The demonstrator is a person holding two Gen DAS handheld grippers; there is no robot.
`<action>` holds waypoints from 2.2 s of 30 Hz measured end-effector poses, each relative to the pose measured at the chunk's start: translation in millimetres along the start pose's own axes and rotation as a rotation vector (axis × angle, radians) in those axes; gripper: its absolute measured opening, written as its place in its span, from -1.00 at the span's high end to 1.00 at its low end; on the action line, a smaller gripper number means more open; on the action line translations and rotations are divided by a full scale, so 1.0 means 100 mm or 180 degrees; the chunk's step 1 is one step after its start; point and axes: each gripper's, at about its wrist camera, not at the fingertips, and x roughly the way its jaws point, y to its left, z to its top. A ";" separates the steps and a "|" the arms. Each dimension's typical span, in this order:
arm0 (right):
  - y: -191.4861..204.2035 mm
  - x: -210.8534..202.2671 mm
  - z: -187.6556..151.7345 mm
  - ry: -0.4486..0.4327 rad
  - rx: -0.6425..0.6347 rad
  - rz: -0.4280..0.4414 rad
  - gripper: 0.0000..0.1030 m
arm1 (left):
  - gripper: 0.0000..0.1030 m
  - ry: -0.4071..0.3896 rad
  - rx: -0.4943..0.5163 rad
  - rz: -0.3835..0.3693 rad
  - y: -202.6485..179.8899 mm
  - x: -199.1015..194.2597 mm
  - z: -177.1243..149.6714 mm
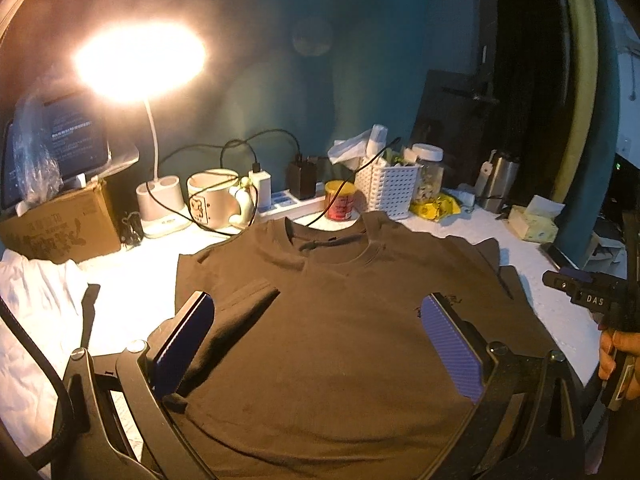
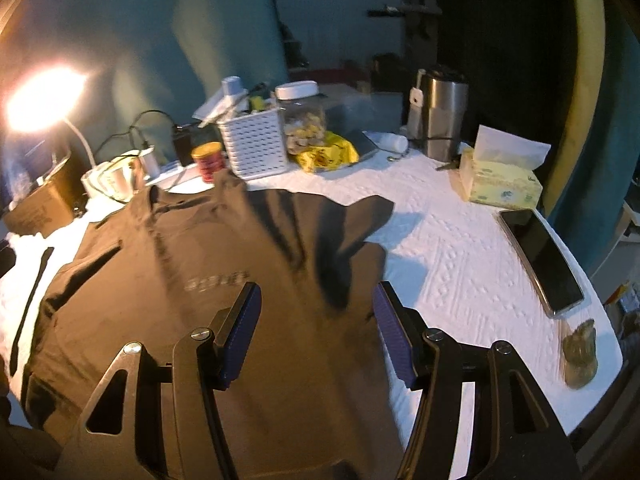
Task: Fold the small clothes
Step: 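Grasp the side edge and sleeve of the T-shirt with the right gripper, then fold the held side inward over the shirt back, then open the right gripper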
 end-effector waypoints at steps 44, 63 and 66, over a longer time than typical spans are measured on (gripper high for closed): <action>-0.30 0.54 0.46 -0.0281 -0.0017 0.0320 0.88 | -0.98 0.0457 -0.0180 0.0003 0.06 0.69 -0.07; -0.27 0.86 0.46 0.0192 -0.0104 -0.0293 0.14 | -0.98 0.0493 -0.0358 0.0172 0.49 0.62 -0.23; -0.48 1.02 0.53 0.0259 -0.0007 -0.0308 -0.10 | -0.98 0.0543 -0.0326 0.0233 0.46 0.73 -0.19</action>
